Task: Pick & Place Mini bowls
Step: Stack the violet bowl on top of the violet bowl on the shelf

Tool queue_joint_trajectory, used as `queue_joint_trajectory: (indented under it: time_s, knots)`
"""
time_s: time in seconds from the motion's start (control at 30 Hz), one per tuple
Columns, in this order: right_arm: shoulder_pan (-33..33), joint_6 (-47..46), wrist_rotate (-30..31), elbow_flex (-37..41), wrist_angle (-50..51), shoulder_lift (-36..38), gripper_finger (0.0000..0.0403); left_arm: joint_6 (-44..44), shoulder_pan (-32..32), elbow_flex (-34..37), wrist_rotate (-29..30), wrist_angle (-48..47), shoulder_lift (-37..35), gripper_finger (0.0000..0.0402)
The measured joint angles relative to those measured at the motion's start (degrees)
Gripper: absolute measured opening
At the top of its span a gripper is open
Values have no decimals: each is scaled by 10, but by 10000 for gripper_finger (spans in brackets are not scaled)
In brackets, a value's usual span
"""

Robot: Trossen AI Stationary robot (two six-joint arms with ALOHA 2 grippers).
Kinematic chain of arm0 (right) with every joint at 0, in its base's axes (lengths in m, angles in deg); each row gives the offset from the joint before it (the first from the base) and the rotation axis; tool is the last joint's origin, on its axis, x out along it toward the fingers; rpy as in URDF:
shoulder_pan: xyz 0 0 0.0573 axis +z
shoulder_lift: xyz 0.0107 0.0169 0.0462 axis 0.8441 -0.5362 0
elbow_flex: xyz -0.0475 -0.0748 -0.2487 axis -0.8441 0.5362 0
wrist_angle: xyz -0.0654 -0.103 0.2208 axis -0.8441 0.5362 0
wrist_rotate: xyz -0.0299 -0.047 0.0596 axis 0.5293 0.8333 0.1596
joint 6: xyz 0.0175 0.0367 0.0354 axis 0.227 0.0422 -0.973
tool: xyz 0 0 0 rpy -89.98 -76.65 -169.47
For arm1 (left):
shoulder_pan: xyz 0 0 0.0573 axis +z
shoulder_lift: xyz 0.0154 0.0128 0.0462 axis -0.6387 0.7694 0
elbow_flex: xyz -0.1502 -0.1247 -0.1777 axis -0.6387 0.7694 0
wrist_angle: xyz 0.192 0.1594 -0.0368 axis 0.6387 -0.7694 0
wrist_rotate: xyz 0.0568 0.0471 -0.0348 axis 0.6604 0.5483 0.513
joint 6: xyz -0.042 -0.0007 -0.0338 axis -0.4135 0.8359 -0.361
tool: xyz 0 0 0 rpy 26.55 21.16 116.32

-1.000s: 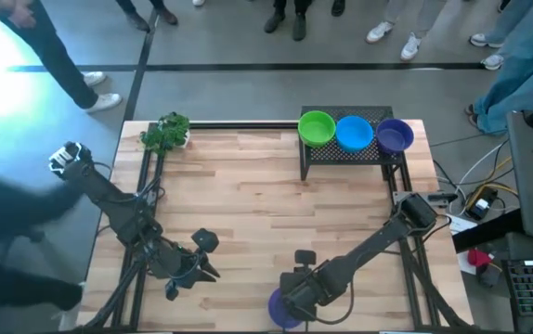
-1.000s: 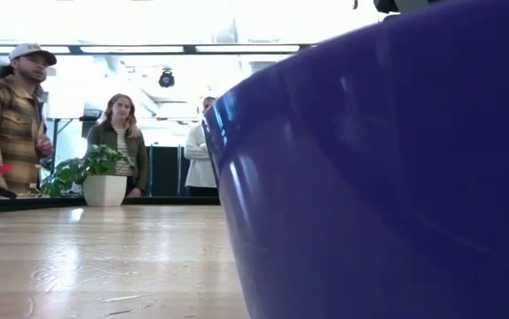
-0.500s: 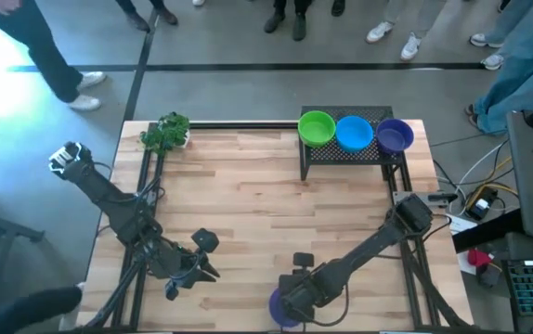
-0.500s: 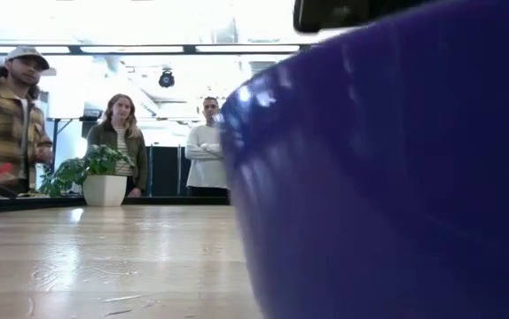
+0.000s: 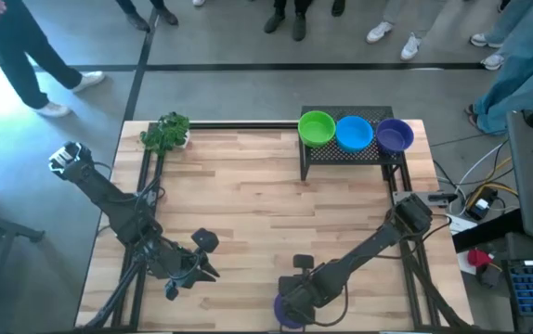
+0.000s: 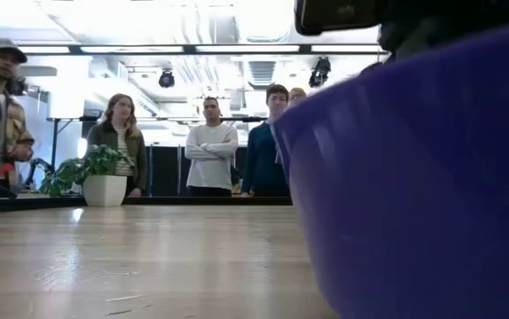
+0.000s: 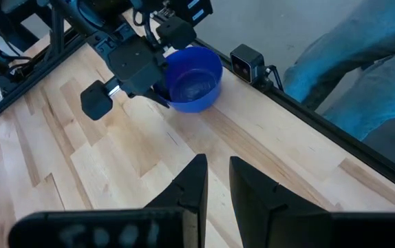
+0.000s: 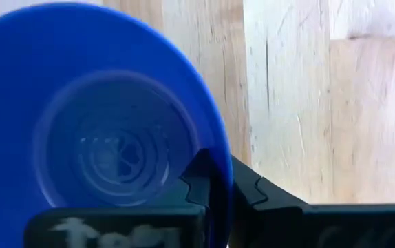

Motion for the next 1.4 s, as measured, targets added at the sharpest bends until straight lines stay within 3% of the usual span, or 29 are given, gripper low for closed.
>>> queue_joint_trajectory:
  time_s: [0.17, 0.4, 0.6, 0.97, 1.4]
  knots:
    - [-5, 14, 4, -1, 15, 25, 9, 6, 0, 0, 11, 0, 0, 57]
    - [-29, 52, 8, -2, 63, 116, 8, 10, 3, 0, 76, 0, 0, 57]
    - [-65, 54, 59, -2, 151, 205, 8, 10, 15, -3, 102, -1, -2, 57]
    - [-137, -33, 130, 0, 309, 358, 8, 9, 75, -3, 116, 7, -5, 57]
    - [-219, -136, 228, 31, 480, 502, 8, 44, 199, -3, 122, 80, -5, 57]
